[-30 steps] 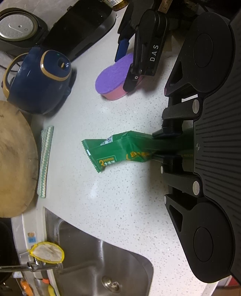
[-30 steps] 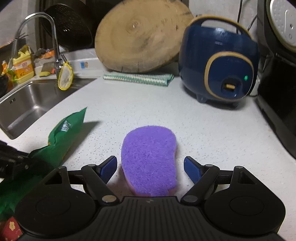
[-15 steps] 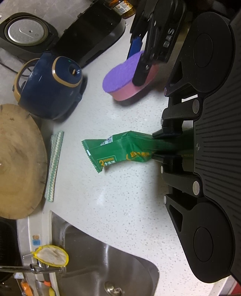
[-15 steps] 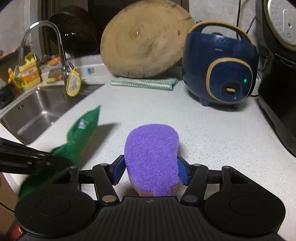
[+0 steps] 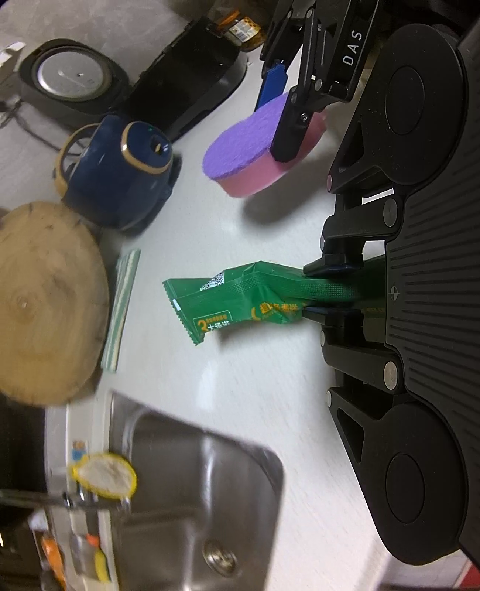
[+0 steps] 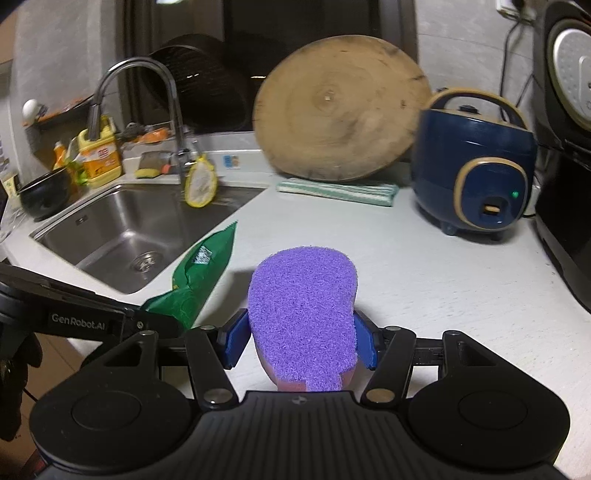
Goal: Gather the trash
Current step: 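Carry wrapper and sponge over the bin with both grippers and lower them inside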
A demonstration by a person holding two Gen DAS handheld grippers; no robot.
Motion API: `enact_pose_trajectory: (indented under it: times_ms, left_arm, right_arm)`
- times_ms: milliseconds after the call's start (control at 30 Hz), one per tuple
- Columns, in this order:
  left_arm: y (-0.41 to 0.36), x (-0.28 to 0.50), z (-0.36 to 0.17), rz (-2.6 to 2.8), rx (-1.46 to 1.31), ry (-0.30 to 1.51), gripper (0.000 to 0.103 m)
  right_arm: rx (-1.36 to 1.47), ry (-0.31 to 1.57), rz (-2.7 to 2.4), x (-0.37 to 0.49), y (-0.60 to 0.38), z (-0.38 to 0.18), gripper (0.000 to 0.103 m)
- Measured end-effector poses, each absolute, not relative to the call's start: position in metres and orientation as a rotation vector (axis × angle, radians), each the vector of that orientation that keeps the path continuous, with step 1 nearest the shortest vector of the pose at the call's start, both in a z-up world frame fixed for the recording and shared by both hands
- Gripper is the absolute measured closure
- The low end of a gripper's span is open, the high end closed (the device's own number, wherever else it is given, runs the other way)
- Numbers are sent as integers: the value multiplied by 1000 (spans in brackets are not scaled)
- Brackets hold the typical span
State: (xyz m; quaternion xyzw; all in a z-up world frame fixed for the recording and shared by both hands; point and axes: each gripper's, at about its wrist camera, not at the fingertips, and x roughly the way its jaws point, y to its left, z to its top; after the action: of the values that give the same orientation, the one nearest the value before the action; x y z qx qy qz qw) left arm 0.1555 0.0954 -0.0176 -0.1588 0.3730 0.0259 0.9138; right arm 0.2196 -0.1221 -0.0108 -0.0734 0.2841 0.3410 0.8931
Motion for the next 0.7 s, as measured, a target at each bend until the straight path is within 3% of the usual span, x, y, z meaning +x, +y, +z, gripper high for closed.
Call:
enact_pose_trajectory:
  times_ms: [467, 700]
  left_arm:
    - [164, 28, -28, 39, -444, 721, 82]
    - [188, -19, -56, 104, -519, 761, 82]
  right_arm:
    - [-306, 629, 737, 93, -53, -15, 44]
    - [-380, 737, 738, 53, -41, -39, 44]
